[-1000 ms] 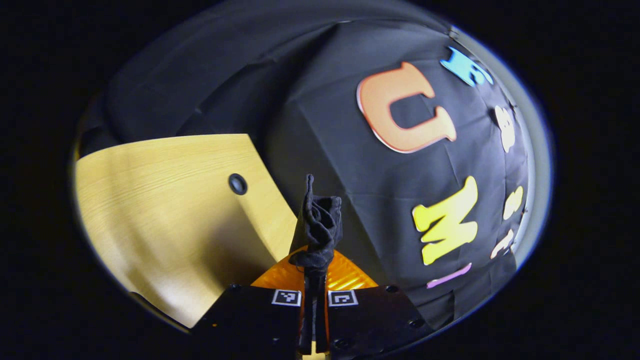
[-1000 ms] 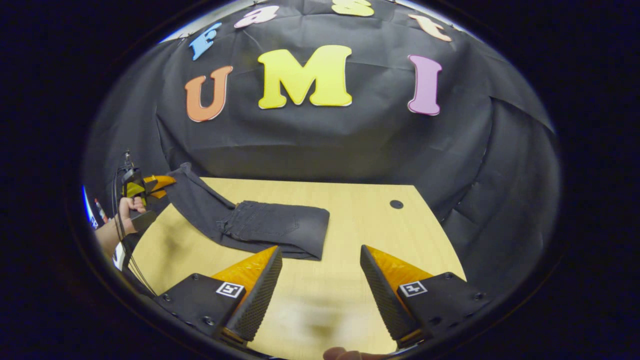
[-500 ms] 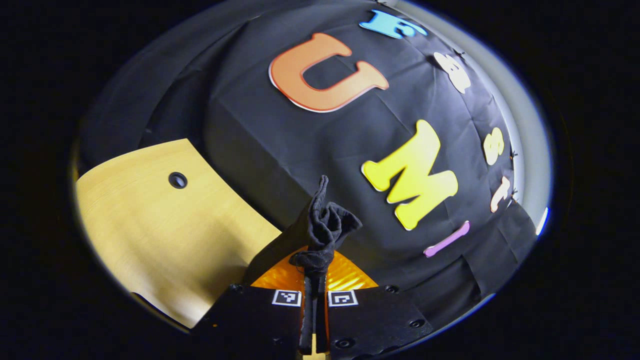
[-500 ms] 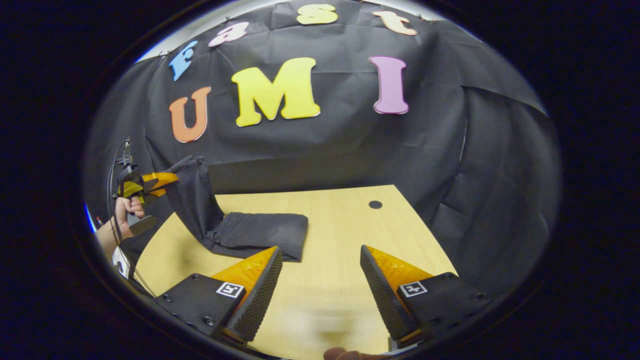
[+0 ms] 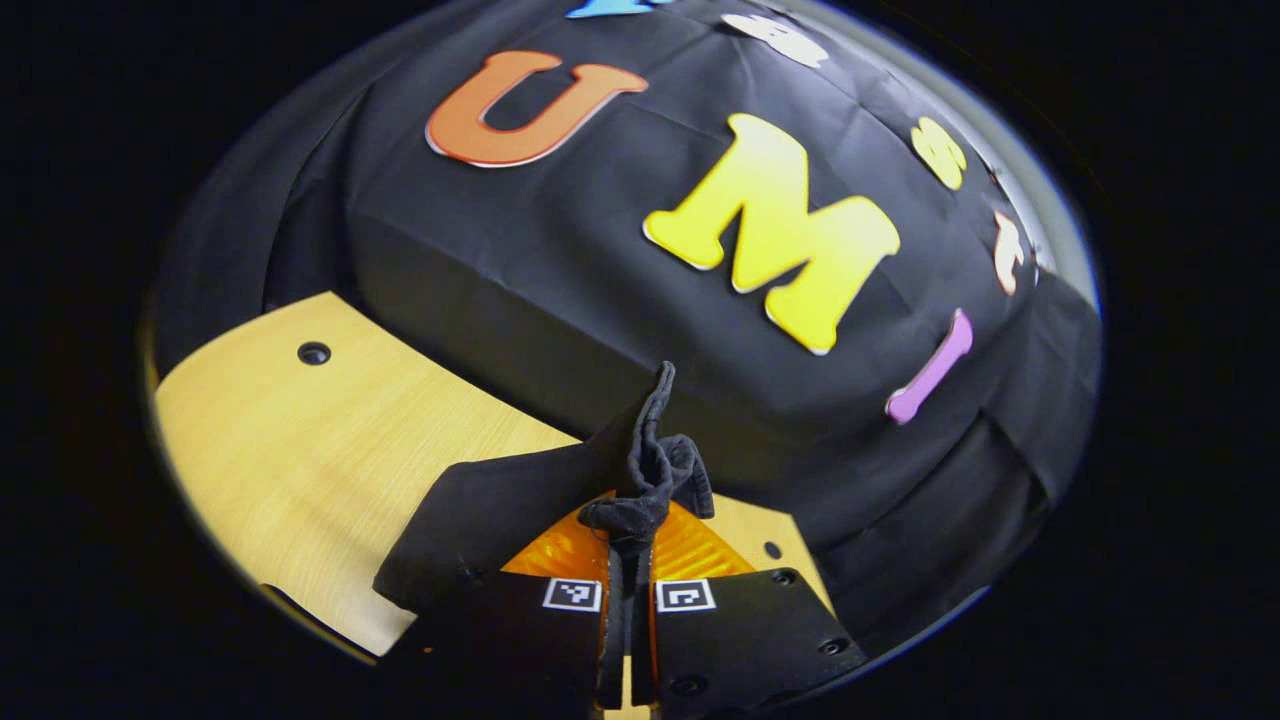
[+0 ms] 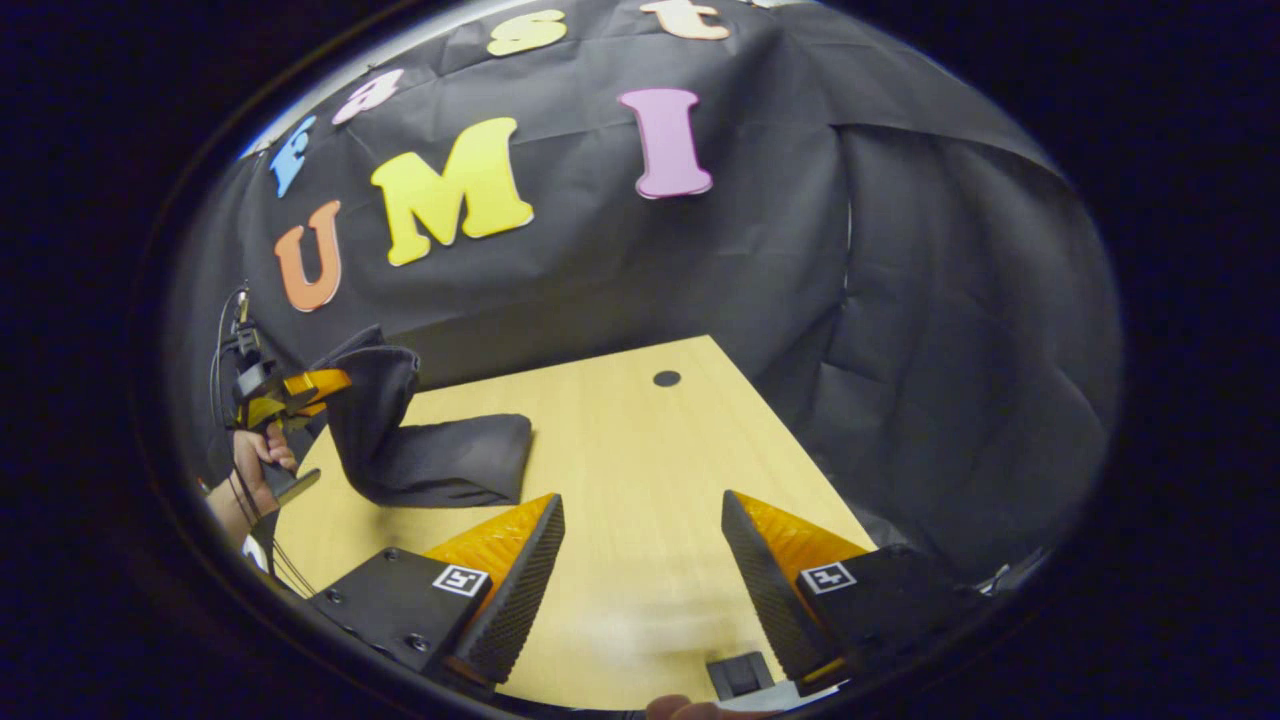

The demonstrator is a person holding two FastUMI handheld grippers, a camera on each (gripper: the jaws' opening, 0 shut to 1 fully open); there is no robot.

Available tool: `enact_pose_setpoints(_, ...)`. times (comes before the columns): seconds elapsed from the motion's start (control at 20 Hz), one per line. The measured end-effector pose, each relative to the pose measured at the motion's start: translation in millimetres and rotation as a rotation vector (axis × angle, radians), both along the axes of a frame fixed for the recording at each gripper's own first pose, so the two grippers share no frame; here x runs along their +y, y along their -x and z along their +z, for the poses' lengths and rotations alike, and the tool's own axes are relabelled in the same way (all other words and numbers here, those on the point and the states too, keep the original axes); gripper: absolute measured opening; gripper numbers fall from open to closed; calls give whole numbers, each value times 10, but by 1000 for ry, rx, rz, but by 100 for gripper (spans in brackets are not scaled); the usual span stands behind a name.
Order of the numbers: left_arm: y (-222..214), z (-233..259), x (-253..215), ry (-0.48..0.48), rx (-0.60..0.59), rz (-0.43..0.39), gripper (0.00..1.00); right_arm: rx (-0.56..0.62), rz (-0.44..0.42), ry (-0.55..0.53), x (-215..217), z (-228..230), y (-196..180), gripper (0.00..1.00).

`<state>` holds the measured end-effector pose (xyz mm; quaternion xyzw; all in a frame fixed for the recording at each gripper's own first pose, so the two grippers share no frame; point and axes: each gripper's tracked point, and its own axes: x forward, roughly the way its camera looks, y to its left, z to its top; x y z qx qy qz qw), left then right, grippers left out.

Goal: Grasp the waist and the cuffs of the jeans and fold them to make the two legs overlap; first hold the waist and fold one-third of the jeans toward the cuffs, then hold the cuffs and fold the remaining one-third in the same direction to finish folding.

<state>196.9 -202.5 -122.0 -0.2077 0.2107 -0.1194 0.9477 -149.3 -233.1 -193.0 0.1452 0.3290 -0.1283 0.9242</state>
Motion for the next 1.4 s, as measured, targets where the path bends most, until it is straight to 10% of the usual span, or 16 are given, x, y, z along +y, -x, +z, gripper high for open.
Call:
enact_pose_setpoints(0.65,241,-1363,-585,-496,44,-111,5,88,-64,19,-384,-196,343,94)
enact_pose_setpoints(0.75,289,-1451,-622,-495,65,-126,46,89,-62,19,-364,-194,330,94)
enact_pose_setpoints(1.0,341,-1300,-691,-475,41,-138,100,78,-33,26,-209,-156,225,94)
enact_pose_setpoints(1.4,492,-299,-416,-418,-131,-110,100,-75,109,117,376,334,-324,99)
